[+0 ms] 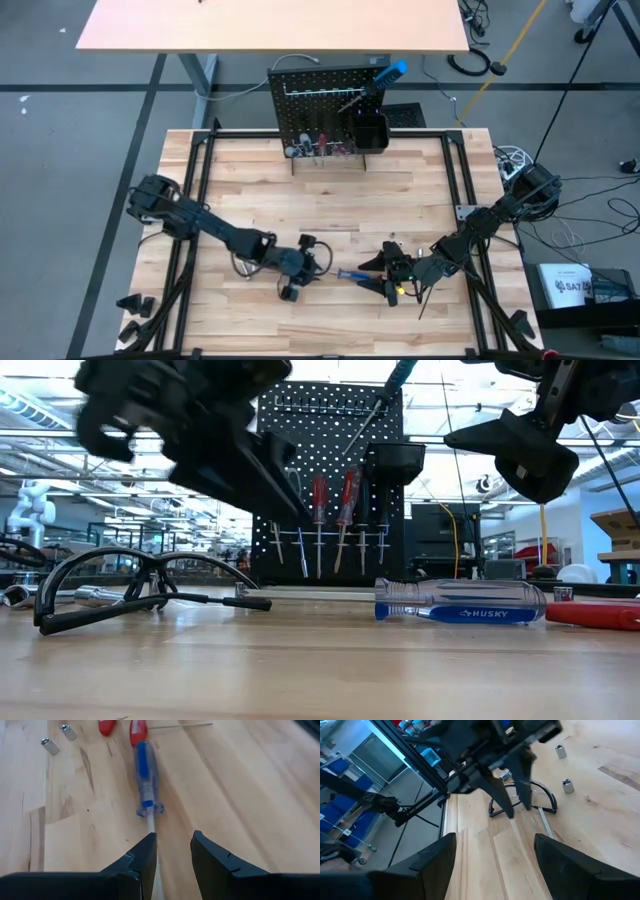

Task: Hang tools onto peg board
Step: Hang the blue screwdriver on the peg board

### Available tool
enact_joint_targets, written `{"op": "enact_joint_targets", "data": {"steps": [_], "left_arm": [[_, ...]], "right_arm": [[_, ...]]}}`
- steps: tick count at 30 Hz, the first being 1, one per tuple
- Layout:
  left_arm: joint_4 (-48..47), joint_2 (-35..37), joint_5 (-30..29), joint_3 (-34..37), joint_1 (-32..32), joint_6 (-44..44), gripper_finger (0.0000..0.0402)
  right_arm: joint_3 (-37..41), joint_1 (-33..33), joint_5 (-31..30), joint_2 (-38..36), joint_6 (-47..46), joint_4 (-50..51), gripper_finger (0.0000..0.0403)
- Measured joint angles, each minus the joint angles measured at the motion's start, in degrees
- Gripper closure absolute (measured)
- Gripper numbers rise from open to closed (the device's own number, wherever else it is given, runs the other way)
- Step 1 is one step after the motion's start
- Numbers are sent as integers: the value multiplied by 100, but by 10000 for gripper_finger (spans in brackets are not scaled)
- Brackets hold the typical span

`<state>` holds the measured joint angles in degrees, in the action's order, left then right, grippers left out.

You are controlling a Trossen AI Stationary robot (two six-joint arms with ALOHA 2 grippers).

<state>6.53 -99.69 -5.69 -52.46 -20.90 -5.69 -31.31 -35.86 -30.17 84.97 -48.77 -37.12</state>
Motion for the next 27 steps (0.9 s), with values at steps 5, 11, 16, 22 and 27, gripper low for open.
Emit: {"op": "enact_joint_targets", "data": {"steps": [5, 11, 16, 22, 27], "left_arm": [[18, -379, 406, -187, 283, -108, 278], [38, -790, 755, -348, 442, -76, 278], [71, -995, 710, -361, 518, -66, 278], [12, -1062, 660, -354, 517, -58, 278], [176, -1059, 462, -352, 502, -62, 278]], "right_arm": [[0, 0, 18, 0, 0, 2, 142], [0, 0, 42, 0, 23, 4, 142], [0, 0, 50, -2, 37, 23, 142], [0, 0, 48, -2, 38, 28, 142], [0, 0, 47, -2, 39, 31, 142]]}}
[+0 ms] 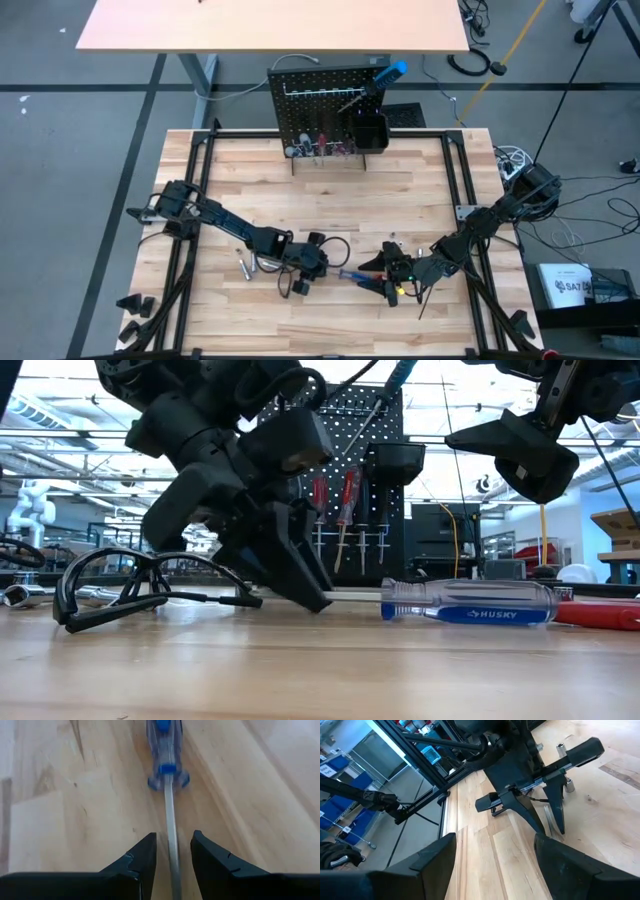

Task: Hang tools onto peg board
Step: Hang the blue screwdriver on the peg board

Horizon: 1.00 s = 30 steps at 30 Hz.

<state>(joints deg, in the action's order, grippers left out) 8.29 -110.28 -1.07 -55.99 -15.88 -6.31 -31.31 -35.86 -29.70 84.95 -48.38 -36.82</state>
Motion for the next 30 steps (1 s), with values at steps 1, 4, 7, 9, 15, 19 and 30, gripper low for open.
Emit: {"op": "enact_joint_targets", "data": {"steps": [1, 4, 7, 9, 15, 19, 30], "left_arm": [[42, 0, -3, -2, 0, 0, 278], [-12, 0, -5, -2, 0, 2, 278], [1, 0, -5, -2, 0, 2, 278], [-18, 0, -6, -2, 0, 4, 278], [-185, 0, -14, -2, 11, 151, 279], [-214, 0, -23, -2, 11, 172, 279], [-197, 12, -43, -1, -15, 293, 383]], "right_arm": [[0, 0, -1, 0, 0, 0, 142], [0, 0, -1, 0, -2, 0, 142], [0, 0, -1, 0, -2, 0, 142], [0, 0, -1, 0, -7, 0, 142], [0, 0, -26, 0, -11, 0, 142], [0, 0, -34, 0, -15, 4, 142], [0, 0, -32, 0, -40, 17, 142]]}}
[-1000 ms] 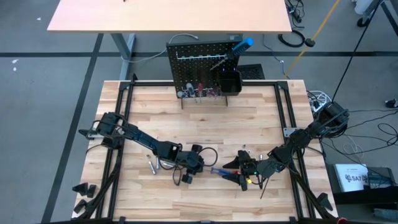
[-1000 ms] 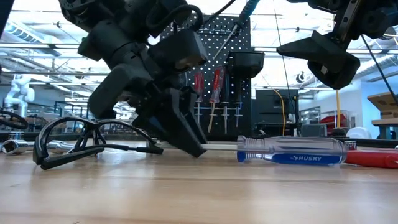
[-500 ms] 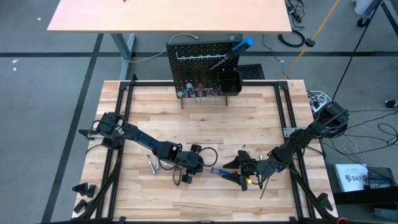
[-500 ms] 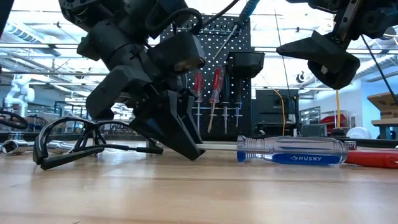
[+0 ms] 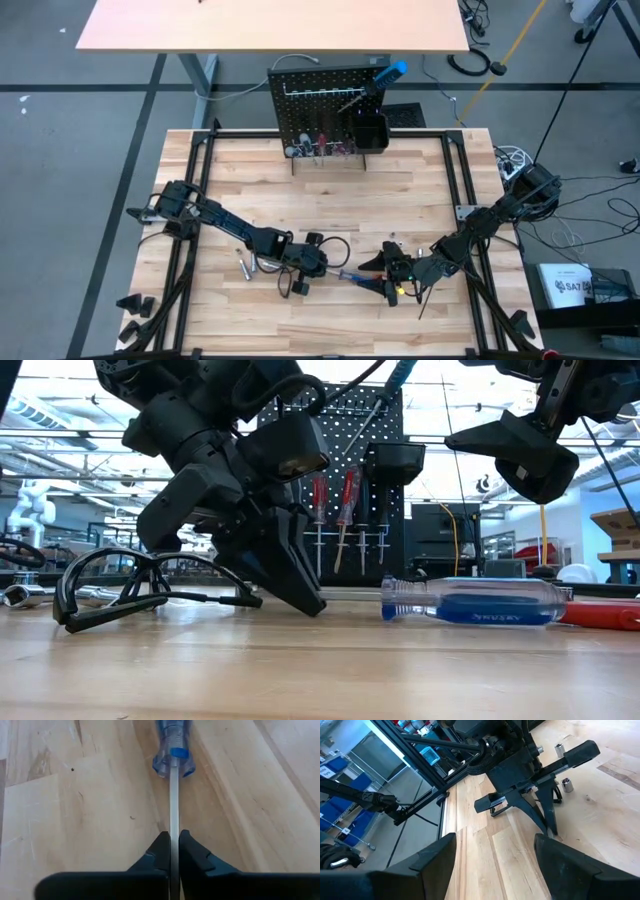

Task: Hang tools onto peg board
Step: Hang the blue screwdriver on the peg board

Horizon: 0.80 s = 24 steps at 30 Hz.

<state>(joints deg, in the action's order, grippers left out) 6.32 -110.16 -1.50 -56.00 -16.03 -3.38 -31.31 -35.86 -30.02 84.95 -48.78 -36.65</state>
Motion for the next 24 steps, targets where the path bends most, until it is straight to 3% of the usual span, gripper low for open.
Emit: {"op": "enact_joint_targets", "data": {"steps": [9, 16, 20, 24], "left_arm": [[-138, 842, -263, -19, -61, -189, 386], [-879, 2002, -642, 75, -61, -345, 389], [-752, 2676, -700, 372, -59, -310, 389], [-38, 3300, -756, 880, -61, -189, 389]], "right_arm": [[-2, -135, -34, -59, 707, -451, 142], [-6, -654, 6, -421, 2650, -2155, 142], [-7, -949, 6, -479, 3620, -2729, 142], [-7, -1056, 9, -476, 3787, -2754, 142]]}}
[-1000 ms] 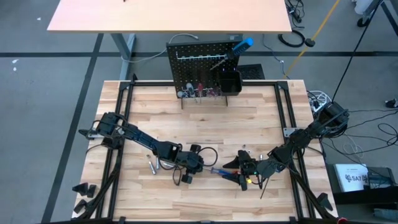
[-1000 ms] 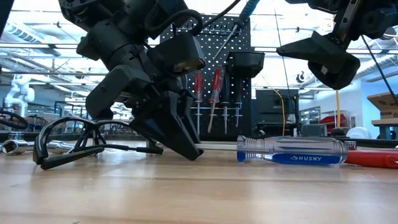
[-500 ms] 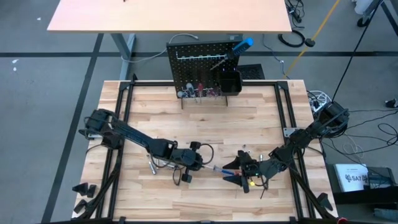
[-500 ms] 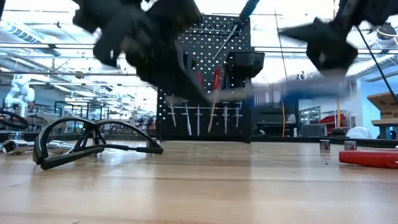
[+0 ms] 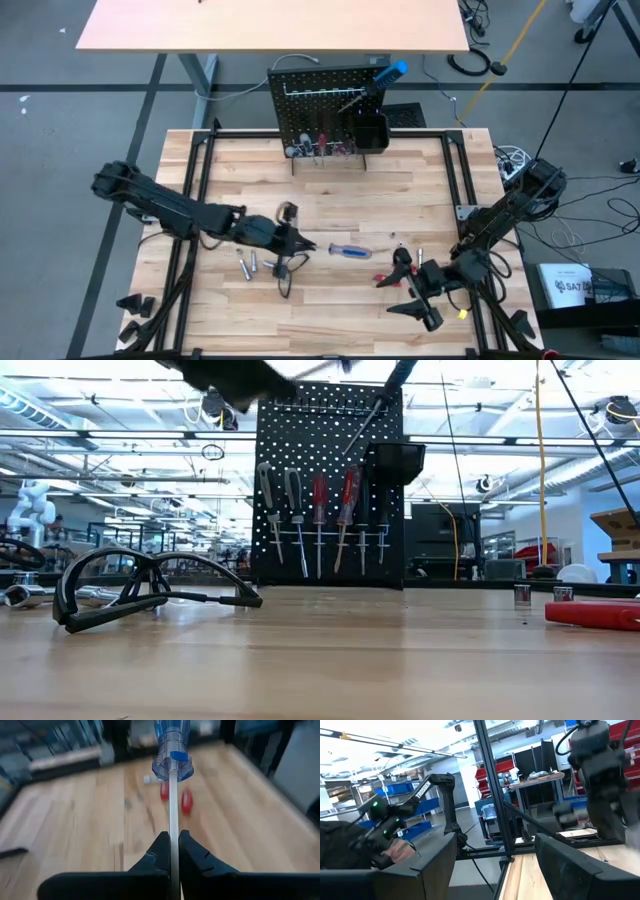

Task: Hang tools onto peg board
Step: Hang the blue screwdriver on the peg board

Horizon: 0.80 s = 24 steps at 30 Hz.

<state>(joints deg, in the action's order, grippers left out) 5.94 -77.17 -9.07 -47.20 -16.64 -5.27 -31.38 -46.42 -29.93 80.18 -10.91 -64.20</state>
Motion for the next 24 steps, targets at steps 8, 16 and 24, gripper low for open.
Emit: {"op": "enact_joint_targets", "data": {"steps": [8, 16, 24], "left_arm": [[2916, 411, 377, 805, -2, 418, 389], [5121, -108, 776, 831, -37, 556, 389], [5880, -549, 685, 827, -33, 650, 389]], "right_arm": [[0, 229, -169, 117, 336, -135, 142], [-523, 1196, -570, 332, 1227, -112, 142], [-1577, 1876, 107, 463, 2143, 746, 142]]}}
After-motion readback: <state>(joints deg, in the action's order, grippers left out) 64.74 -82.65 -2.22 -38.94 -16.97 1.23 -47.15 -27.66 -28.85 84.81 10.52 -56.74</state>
